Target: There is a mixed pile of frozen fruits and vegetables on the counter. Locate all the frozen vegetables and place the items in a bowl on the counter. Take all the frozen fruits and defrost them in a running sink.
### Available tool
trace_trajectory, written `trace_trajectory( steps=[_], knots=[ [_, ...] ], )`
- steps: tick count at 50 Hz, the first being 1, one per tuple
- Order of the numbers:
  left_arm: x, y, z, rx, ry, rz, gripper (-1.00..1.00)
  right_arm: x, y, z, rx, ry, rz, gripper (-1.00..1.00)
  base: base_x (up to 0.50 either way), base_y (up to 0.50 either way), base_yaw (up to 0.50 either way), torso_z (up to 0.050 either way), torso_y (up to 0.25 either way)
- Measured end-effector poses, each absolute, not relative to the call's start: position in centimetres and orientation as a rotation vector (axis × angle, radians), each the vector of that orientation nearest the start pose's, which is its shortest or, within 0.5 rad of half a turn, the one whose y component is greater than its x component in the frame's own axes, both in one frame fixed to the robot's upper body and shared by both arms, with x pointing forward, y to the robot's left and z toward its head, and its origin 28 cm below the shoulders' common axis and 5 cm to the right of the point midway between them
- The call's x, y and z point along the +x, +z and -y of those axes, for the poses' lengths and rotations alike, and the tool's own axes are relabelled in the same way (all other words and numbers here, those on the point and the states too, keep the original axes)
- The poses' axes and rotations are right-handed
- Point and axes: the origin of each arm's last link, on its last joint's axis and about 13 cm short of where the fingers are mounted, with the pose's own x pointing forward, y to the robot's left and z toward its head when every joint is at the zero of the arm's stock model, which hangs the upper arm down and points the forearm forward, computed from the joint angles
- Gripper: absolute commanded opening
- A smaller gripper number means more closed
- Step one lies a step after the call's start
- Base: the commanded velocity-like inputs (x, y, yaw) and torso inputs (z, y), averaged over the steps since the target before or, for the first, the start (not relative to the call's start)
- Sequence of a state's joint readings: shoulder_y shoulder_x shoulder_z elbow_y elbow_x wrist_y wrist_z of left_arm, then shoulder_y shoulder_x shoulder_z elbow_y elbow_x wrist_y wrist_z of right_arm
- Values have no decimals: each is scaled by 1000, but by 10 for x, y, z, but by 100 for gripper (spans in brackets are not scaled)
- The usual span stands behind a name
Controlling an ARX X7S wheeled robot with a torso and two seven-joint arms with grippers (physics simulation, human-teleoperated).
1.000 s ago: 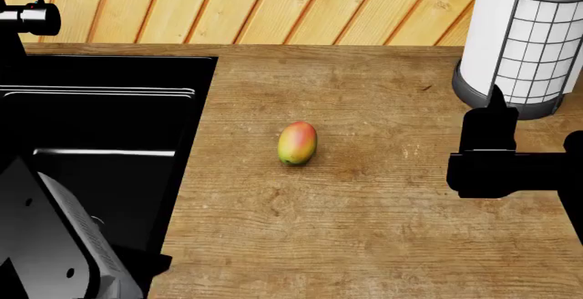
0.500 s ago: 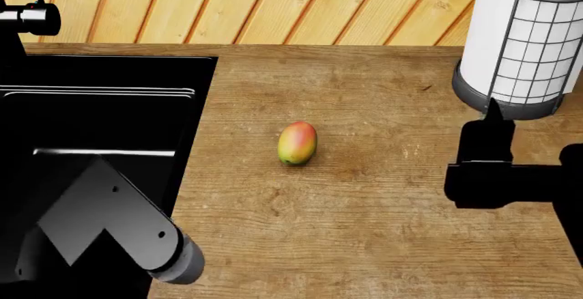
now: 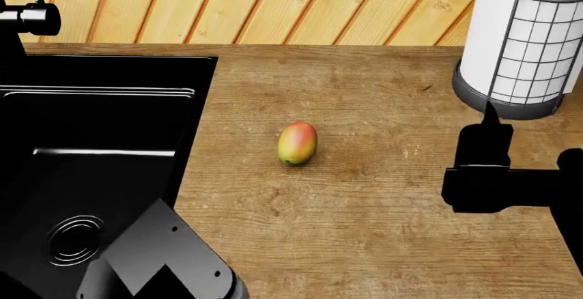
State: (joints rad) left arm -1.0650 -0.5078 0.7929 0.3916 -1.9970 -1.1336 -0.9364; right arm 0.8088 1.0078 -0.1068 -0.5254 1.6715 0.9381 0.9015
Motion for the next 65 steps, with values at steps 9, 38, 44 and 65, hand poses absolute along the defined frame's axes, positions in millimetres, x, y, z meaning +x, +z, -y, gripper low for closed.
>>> trace_trajectory(
  steps=[9, 38, 44, 65],
  knots=[
    [204, 211, -156, 224, -794, -674, 100, 204, 277, 183, -21, -29, -96, 100, 0, 0, 0, 0, 0],
    [208, 182, -149, 274, -777, -707, 100, 200, 271, 181, 6, -14, -104, 100, 0, 0, 0, 0, 0],
    [209, 177, -148, 283, -771, -713, 100, 200, 269, 180, 11, -10, -108, 100, 0, 0, 0, 0, 0],
    [210, 173, -145, 297, -763, -698, -100, 200, 265, 181, 30, -7, -109, 100, 0, 0, 0, 0, 0]
  ],
)
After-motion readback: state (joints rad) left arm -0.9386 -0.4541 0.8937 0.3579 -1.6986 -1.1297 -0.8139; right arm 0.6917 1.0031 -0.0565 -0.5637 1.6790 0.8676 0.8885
